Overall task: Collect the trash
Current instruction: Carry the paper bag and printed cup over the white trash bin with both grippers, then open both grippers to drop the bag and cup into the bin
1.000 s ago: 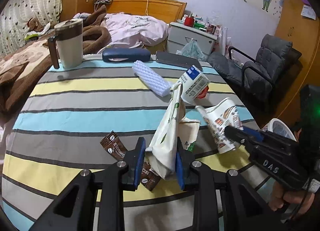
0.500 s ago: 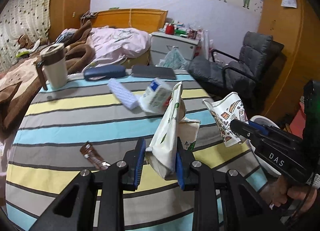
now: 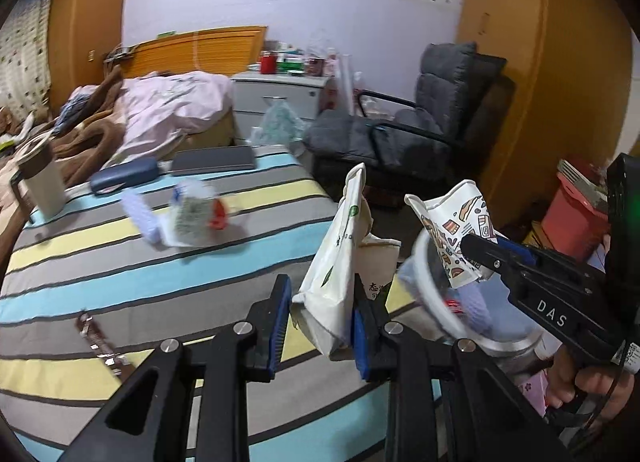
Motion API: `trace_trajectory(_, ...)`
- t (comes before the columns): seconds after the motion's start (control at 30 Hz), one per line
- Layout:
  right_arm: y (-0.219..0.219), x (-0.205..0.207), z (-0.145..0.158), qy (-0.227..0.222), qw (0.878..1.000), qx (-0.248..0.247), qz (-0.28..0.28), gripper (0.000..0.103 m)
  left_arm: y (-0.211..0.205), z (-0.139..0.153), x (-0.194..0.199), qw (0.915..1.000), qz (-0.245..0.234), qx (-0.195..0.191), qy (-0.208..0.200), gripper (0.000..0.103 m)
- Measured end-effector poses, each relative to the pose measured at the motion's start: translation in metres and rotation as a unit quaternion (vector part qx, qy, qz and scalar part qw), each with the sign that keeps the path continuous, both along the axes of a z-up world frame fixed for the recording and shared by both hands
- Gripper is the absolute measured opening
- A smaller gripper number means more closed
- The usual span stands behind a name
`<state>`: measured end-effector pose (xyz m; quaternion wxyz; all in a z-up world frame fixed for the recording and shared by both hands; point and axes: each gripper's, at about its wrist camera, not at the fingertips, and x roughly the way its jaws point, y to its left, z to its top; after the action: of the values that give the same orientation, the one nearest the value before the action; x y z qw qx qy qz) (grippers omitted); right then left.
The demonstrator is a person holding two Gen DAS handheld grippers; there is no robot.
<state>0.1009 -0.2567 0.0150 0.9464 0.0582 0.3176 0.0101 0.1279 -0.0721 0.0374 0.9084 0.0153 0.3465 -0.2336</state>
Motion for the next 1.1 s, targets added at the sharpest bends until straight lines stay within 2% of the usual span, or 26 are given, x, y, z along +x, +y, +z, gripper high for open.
trace_trajectory(0.2,-0.031,-0.014,0.0,-0.001,0.999,-0.01,-0.039,0.022,-0.043,-0.002,-0.004,0.9992,-0.039,0.002,0.004,0.029)
trace_trajectory(0.43,-0.064,-0.024,-0.008,0.02,0.996,-0.018,-0.082,0.022,-0.094,-0.01,-0.008,0.9959,-0.088,0.011,0.019,0.029)
trace_trajectory(0.7,-0.087,-0.033,-0.017,0.04,0.992,-0.029,-0.112,0.022,-0.135,-0.022,-0.008,0.9919,-0.12,0.021,0.036,0.03)
trace_trajectory(0.97,-0.108,-0.027,-0.031,0.076,0.987,-0.038,-0.134,0.022,-0.155,-0.038,-0.005,0.989,-0.13,0.031,0.062,0.03)
trace_trajectory(1.03,-0.111,-0.027,-0.034,0.082,0.987,-0.034,-0.132,0.022,-0.158,-0.039,-0.006,0.9885,-0.134,0.032,0.062,0.031)
trace_trajectory(1.07,-0.111,-0.026,-0.035,0.084,0.987,-0.032,-0.131,0.022,-0.159,-0.039,-0.006,0.9882,-0.136,0.031,0.063,0.036)
trace_trajectory(1.1,-0.111,-0.026,-0.035,0.087,0.987,-0.034,-0.131,0.022,-0.16,-0.039,-0.006,0.9882,-0.136,0.029,0.064,0.046)
